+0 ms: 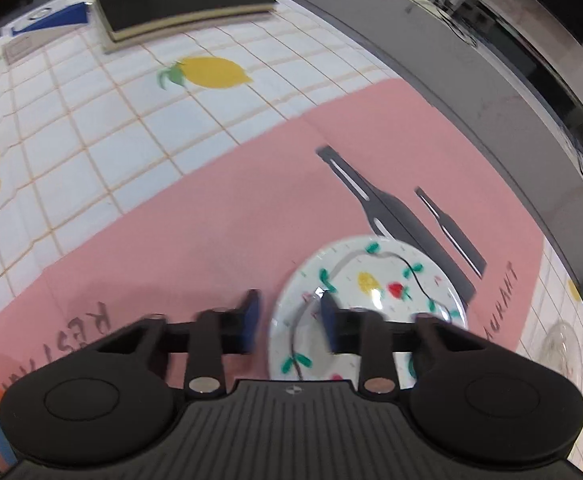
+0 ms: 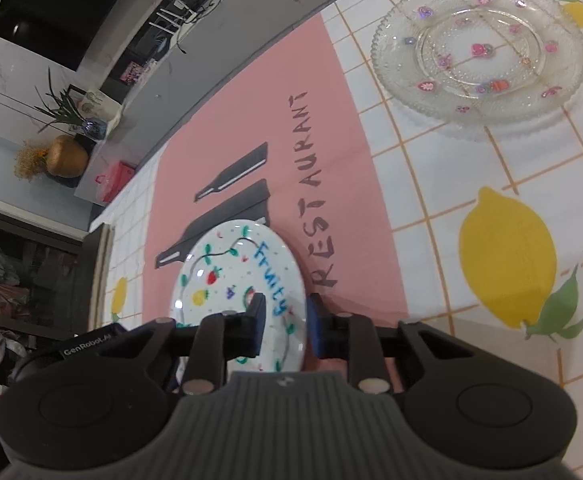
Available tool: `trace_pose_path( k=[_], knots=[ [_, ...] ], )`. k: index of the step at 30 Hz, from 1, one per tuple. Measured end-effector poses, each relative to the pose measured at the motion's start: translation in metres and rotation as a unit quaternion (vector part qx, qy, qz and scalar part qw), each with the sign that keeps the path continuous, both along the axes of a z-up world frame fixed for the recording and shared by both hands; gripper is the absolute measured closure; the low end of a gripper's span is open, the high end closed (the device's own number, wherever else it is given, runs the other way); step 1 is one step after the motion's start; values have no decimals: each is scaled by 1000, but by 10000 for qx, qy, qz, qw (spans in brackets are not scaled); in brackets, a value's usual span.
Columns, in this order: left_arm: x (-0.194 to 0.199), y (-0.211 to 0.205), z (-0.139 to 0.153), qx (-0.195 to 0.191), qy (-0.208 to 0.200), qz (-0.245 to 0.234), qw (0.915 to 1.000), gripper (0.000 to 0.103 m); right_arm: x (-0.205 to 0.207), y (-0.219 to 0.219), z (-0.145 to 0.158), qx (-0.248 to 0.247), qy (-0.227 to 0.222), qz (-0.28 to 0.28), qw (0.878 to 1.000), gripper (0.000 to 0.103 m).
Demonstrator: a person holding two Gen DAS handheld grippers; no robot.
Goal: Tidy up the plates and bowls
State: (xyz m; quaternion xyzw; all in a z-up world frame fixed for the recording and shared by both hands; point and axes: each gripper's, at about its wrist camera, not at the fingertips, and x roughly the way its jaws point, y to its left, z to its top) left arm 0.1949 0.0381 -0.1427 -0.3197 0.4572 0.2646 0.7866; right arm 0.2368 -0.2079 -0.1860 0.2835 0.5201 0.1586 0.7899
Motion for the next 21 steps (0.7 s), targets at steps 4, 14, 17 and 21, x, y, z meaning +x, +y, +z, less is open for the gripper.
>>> trace_pose_path(
  k=[4, 14, 17, 21],
  knots=[
    [1, -6, 1, 138, 23, -173, 9998, 79, 0, -5, -1, 13, 125, -119, 9999, 97],
    [-13, -33, 4, 179, 136, -557, 9982, 80, -8, -25, 13, -413, 595, -157, 9973, 96],
    [-20, -40, 5, 65, 145, -661, 9977, 81, -13, -36, 15, -502, 705, -199, 9960, 96],
    [-26, -49, 4, 0, 113, -791, 9968, 82, -19, -49, 15, -536, 772, -260, 9952, 95]
  ],
)
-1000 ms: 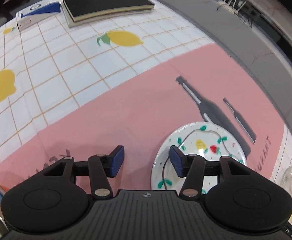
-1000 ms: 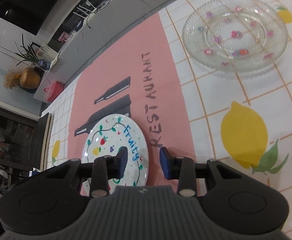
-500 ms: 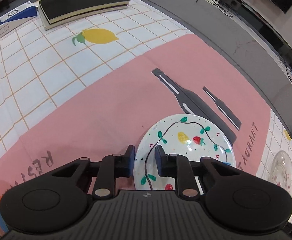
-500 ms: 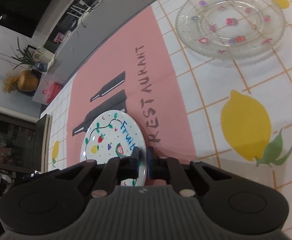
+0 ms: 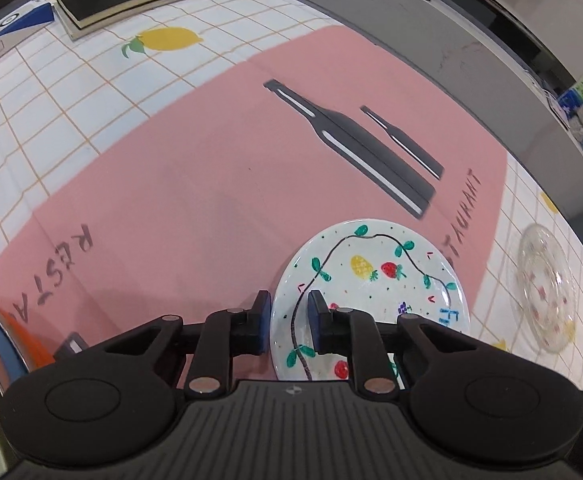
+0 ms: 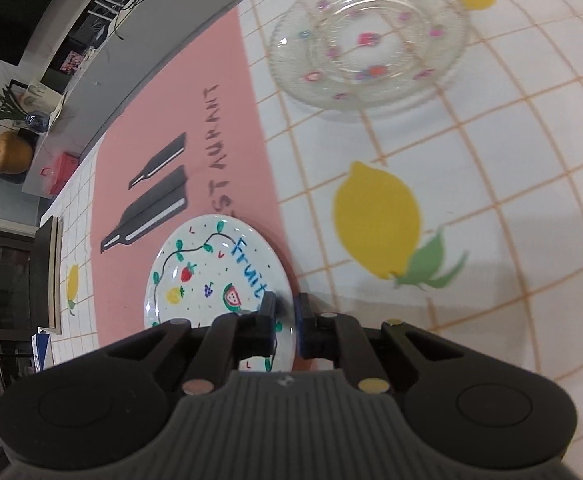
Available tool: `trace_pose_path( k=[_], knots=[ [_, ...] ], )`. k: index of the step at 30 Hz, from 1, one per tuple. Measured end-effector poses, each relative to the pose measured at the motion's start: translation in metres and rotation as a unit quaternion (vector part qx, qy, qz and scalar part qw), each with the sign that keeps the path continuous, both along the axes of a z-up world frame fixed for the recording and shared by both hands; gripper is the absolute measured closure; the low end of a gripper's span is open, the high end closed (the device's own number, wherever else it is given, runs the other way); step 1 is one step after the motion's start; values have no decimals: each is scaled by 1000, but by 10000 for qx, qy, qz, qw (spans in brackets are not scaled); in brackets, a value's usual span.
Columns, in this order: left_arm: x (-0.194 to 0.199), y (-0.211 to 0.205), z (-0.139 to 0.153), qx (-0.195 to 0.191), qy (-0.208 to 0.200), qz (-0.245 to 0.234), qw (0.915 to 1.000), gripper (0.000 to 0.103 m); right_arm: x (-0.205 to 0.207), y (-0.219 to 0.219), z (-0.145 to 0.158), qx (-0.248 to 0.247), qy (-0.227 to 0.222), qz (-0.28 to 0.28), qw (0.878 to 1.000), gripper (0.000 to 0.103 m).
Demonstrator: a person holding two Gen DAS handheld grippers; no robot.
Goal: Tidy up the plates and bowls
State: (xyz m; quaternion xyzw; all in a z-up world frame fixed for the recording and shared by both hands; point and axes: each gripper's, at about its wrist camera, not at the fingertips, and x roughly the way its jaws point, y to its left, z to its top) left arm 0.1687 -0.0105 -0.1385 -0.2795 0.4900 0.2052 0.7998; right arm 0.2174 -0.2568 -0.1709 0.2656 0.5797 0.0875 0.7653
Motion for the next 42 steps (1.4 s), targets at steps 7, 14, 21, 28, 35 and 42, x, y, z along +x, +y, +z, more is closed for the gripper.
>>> trace_pose_path(
  k=[7, 14, 21, 28, 35, 42],
  knots=[
    [3, -2, -1, -61, -200, -105, 9997, 67, 2, -5, -1, 112, -175, 142, 9997, 90],
    [9, 3, -4, -61, -442, -38, 9990, 55, 7, -11, 2, 154, -389, 197, 9989, 78],
    [14, 1, -5, 57, -540, -203, 9983, 61, 10, -14, -8, 564, -295, 125, 9979, 85],
    [10, 7, -5, 2, -489, -48, 9988, 80, 9, -25, -15, 780, -89, -153, 9968, 93],
    [0, 4, 7, 8, -707, -131, 9974, 85, 2, -29, -5, 679, -74, -187, 9975, 95],
    [-9, 3, 15, -198, -798, -266, 9963, 92, -8, -42, -5, 685, 98, -404, 9968, 98]
  ],
)
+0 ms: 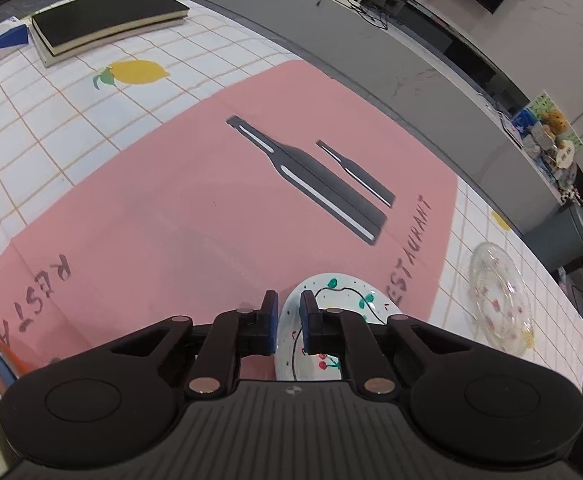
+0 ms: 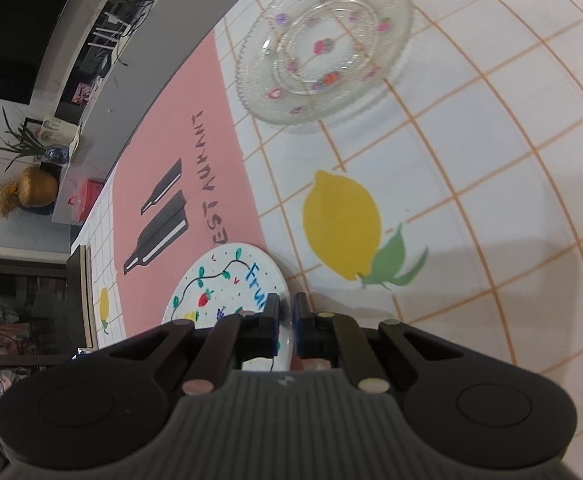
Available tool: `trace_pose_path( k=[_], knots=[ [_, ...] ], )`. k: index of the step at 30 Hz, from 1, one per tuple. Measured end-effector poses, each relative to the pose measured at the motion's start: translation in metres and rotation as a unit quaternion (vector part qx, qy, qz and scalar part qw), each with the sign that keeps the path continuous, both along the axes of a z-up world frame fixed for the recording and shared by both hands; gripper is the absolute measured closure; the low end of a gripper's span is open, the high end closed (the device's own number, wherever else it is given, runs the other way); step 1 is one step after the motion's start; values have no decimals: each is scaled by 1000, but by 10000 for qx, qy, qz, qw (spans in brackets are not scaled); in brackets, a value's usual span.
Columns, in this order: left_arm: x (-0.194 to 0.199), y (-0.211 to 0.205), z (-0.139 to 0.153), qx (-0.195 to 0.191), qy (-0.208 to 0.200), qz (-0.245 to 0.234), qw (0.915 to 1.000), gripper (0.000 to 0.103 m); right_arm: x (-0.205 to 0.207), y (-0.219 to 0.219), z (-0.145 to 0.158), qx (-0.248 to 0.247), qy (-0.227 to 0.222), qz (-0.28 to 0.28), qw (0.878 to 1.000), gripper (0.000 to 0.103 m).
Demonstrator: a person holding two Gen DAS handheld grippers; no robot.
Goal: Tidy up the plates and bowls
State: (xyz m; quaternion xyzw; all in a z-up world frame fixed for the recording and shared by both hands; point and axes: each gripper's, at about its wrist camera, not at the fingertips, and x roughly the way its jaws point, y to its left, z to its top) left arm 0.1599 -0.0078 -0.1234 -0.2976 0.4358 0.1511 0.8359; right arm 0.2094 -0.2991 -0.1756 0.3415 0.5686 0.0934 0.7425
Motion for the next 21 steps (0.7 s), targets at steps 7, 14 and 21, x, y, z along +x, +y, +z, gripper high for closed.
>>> trace_pose_path(
  k=[7, 14, 21],
  knots=[
    [-7, -15, -13, -54, 127, -244, 9996, 91, -9, -13, 5, -204, -120, -82, 9997, 97],
    [-11, -20, -19, -76, 220, -405, 9989, 87, -10, -18, -3, -170, -137, -50, 9997, 94],
    [-12, -18, -22, -175, 227, -489, 9984, 86, -6, -23, -7, 10, -95, 21, 10000, 92]
  ],
)
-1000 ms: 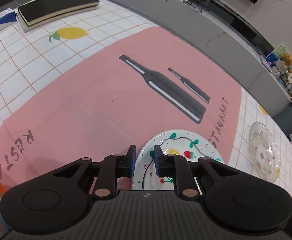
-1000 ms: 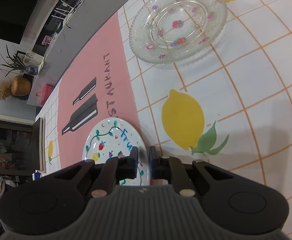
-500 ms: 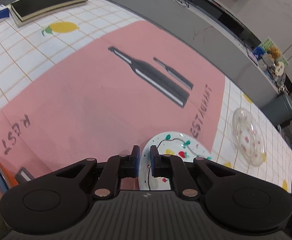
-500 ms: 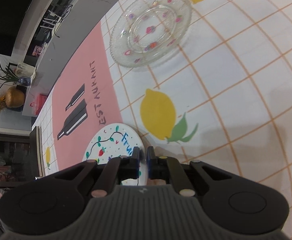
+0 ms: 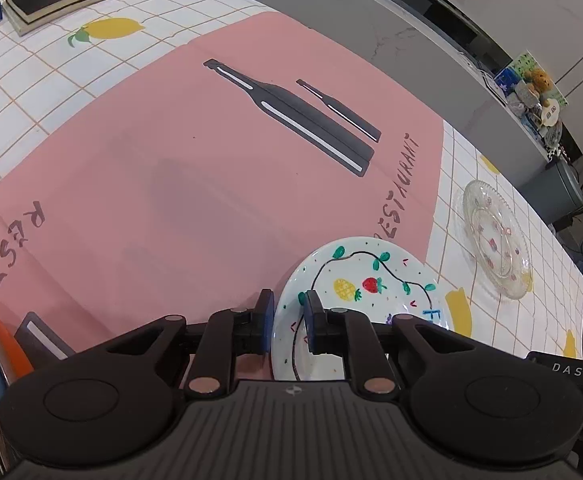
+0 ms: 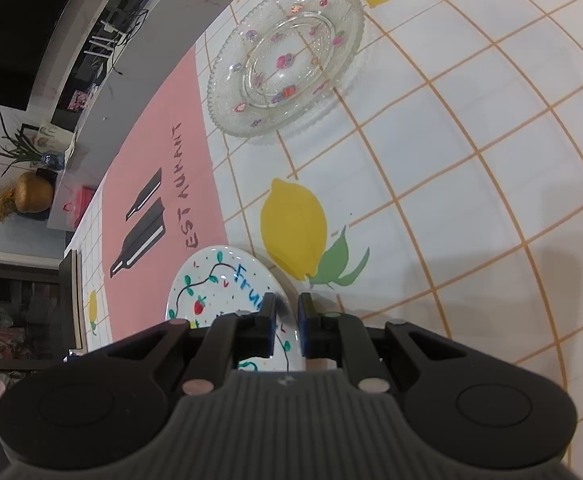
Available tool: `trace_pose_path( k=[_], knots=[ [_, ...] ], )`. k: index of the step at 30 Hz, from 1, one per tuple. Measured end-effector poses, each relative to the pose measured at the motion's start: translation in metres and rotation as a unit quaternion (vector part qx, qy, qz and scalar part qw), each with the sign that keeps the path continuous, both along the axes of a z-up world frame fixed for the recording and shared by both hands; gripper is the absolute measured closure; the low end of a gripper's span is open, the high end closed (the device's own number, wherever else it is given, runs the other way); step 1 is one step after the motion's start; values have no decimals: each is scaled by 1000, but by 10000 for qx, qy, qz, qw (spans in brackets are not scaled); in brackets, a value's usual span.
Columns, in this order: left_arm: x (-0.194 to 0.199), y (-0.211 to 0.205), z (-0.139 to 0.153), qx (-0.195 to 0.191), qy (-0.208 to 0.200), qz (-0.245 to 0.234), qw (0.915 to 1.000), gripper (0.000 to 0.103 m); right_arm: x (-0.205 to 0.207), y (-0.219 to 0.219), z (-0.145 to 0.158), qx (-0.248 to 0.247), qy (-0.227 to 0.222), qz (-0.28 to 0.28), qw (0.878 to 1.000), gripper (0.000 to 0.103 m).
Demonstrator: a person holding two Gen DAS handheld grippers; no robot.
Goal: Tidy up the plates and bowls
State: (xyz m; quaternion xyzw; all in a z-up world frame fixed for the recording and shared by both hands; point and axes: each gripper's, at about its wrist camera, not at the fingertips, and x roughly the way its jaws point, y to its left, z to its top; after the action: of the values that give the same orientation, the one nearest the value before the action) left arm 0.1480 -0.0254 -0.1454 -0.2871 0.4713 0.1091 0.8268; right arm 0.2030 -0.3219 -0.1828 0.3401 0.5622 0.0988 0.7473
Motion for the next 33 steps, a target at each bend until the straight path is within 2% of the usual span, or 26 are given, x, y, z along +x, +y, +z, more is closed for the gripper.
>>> trace_pose_path(
  k=[3, 5, 8, 9, 12, 13, 15, 22, 33],
  knots=[
    [0, 2, -1, -50, -36, 38, 10000, 79, 0, -3, -2, 63, -3, 49, 10000, 91],
    [-1, 3, -2, -58, -93, 64, 9999, 75, 2, -2, -1, 80, -67, 135, 9999, 86],
    [0, 1, -2, 18, -140, -18, 9999, 75, 3, 6, 2, -35, -264, 339, 9991, 77],
    [0, -1, -2, 74, -145, -66, 9998, 81, 2, 9, 4, -152, -346, 430, 9984, 77],
    [1, -4, 0, 180, -106, -92, 9997, 84, 0, 23, 11, -716, -557, 702, 9934, 84],
    [1, -3, 0, 149, -91, -65, 9998, 85, -2, 28, 12, -930, -627, 775, 9907, 94],
    [0, 1, 0, 47, -83, -22, 10000, 87, -3, 31, 13, -1036, -654, 793, 9893, 94],
    [-10, 5, 8, -46, -201, 57, 9998, 91, -6, 15, 16, -597, -486, 513, 9957, 98],
    [-34, 0, 23, -176, -305, -28, 9994, 91, -35, 0, 34, -360, -557, 401, 9970, 99]
  ],
)
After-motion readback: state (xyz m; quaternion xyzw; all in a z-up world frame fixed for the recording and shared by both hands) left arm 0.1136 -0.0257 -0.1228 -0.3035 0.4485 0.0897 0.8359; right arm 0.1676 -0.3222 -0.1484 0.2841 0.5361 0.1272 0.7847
